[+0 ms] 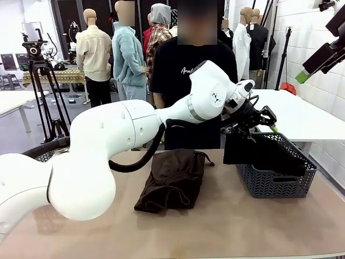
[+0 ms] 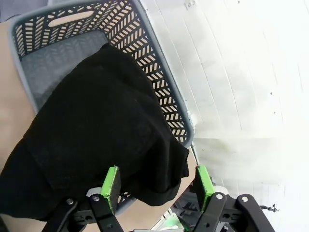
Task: Sort the tops and bottoms.
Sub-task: Sort the clothes according to human instructions.
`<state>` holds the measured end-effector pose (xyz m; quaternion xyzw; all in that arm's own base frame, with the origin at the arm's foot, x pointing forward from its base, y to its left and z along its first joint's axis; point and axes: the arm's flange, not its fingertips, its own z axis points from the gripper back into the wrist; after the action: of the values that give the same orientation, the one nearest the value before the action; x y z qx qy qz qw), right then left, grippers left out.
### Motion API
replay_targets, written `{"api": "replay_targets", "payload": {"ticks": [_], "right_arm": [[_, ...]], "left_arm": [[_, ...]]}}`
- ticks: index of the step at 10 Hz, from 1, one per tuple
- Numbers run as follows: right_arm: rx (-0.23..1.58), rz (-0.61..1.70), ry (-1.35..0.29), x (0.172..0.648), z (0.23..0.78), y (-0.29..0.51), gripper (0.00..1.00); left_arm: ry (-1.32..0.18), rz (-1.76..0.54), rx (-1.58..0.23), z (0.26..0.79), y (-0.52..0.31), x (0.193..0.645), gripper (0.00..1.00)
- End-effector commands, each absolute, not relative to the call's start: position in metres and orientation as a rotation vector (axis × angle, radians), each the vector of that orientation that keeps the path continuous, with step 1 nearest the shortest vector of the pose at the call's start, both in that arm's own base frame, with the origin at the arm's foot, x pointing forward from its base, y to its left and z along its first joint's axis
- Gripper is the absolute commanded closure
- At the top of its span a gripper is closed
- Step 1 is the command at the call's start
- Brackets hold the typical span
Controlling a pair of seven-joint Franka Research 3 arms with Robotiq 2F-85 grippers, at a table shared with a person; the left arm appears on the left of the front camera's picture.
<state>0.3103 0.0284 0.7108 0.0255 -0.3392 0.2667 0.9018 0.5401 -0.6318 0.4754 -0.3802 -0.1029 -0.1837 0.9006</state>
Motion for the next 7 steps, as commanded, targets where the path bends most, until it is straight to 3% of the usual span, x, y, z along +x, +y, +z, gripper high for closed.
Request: {"api": "replay_targets", "payload": {"ticks": [1, 7], "right_arm": [[0.043, 0.559, -0.693, 0.3113, 0.7117, 0.028, 0.0], [0.043, 0.559, -0.693, 0.3113, 0.7117, 0.028, 0.0]], "left_arm": [[-0.214, -0.39, -0.785, 0.4702, -0.6349, 0.5382, 0.2], [-0.214, -0.39, -0.785, 0.4702, -0.6349, 0.5382, 0.2]]}}
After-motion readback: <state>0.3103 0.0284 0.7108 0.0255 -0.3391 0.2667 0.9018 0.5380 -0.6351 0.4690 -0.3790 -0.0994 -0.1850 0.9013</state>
